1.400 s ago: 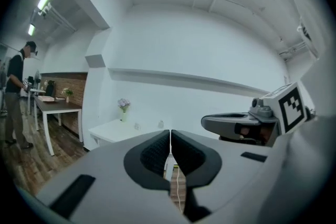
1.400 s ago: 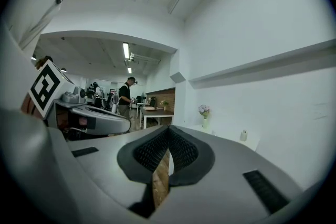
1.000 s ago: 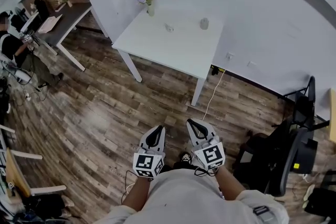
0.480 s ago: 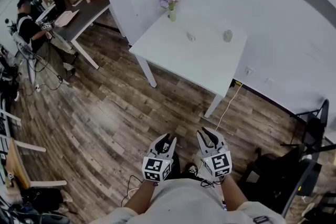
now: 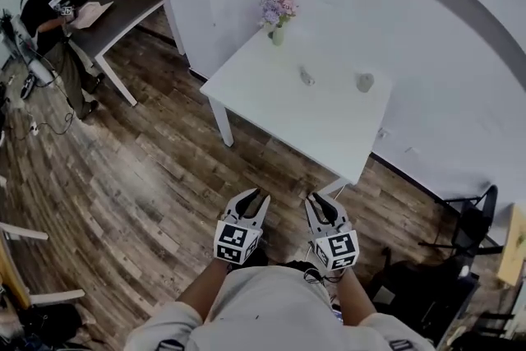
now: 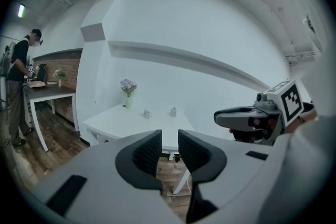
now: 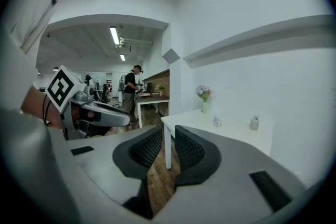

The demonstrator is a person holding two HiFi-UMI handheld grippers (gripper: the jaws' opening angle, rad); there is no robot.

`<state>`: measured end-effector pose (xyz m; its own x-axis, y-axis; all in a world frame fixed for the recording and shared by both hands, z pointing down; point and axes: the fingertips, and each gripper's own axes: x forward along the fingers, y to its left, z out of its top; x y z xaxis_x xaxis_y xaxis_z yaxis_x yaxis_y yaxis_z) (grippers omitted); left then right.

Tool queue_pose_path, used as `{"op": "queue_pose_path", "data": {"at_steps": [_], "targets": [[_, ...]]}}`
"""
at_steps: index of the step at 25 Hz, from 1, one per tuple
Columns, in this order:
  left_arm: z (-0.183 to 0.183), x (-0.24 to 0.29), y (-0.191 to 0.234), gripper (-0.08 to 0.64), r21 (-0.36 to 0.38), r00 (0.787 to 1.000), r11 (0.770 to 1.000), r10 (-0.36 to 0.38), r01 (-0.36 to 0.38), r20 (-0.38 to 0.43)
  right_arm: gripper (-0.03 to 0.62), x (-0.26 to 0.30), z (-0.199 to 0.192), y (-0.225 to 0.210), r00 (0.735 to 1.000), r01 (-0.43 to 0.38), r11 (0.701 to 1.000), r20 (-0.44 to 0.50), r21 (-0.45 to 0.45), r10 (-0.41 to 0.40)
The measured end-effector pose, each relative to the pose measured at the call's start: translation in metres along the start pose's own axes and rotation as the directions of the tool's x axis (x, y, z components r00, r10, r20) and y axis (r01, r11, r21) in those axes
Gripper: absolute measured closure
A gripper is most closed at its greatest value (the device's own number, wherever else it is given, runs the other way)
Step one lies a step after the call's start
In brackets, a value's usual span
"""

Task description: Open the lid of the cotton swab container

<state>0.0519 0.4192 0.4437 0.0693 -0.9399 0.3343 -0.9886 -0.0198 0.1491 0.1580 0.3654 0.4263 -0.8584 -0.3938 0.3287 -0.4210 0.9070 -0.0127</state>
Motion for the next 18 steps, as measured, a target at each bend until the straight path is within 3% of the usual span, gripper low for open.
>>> {"op": "queue_pose_path", "data": {"at_steps": [4,8,12,18], "targets": [[0.001,0.014,0.049,0.456,0.004,0.999,1.000,0.001,-0.001,-0.034,0.517,0.038,0.002,-0.003,0.999,0.029,0.999,-0.027,0.019,-0.028],[0.002,0.036,0.069,0.456,-0.025,0.999,1.000,-0.010,0.009,-0.053,0.512,0.066,0.001,-0.025,0.997,0.048,0.998,-0.058,0.030,-0.046],[0.003,0.080,0.084,0.456,-0.042,0.996,0.999,-0.017,0.013,-0.086,0.512,0.103,0.004,-0.067,0.996,0.071,0.996,-0.057,0.046,-0.068],[0.048,0.174,0.115,0.456,0.003,0.998,1.000,0.005,-0.005,-0.069,0.512,0.168,0.024,-0.148,0.998,0.054,0.998,-0.035,0.036,-0.053]]}}
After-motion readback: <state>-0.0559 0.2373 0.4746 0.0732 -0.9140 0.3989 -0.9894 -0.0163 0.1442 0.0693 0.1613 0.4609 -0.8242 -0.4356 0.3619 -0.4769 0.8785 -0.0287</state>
